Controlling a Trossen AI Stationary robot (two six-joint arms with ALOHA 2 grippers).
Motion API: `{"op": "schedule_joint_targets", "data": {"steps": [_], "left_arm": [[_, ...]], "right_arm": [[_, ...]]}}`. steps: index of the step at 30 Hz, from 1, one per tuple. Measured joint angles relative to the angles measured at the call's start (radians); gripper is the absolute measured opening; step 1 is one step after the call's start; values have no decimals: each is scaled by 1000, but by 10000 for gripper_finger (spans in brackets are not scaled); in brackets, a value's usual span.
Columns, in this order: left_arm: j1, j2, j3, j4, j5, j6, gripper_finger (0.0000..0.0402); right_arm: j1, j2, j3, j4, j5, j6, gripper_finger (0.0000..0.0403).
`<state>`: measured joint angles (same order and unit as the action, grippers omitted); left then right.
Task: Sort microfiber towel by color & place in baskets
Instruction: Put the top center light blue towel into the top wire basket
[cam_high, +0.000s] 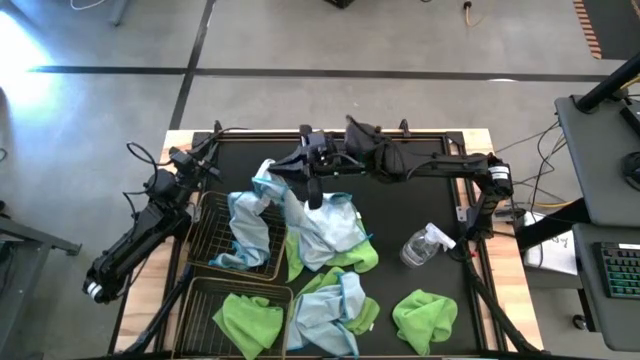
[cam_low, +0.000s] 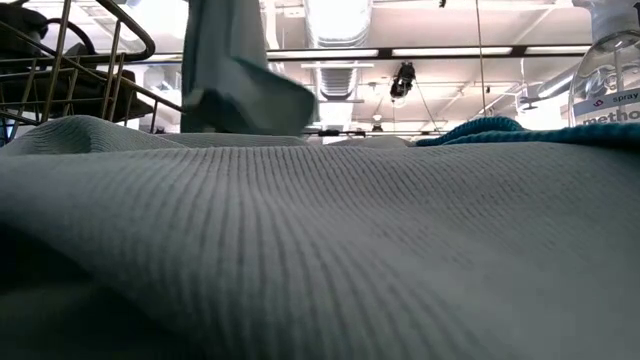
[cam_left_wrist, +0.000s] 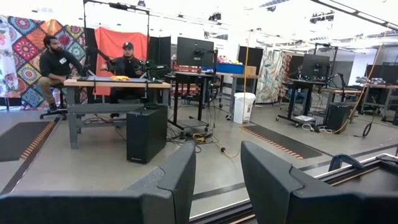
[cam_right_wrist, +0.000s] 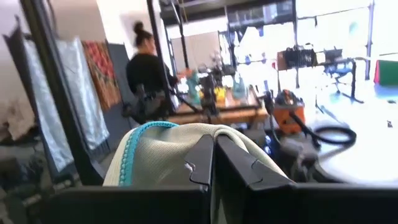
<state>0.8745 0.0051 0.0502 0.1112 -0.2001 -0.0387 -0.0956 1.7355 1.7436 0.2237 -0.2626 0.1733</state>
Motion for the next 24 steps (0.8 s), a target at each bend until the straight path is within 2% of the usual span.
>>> {"op": "schedule_joint_targets", "data": {"steps": [10, 19, 24], "left_arm": [[0, 0, 0, 0, 0, 0, 113], [0, 0, 0, 0, 0, 0, 113], [0, 0, 0, 0, 0, 0, 113]], "right_arm": [[28, 1, 76, -1, 5, 2, 9], [35, 2, 85, 2, 84, -14, 9], [39, 51, 88, 104, 82, 3, 9]]}}
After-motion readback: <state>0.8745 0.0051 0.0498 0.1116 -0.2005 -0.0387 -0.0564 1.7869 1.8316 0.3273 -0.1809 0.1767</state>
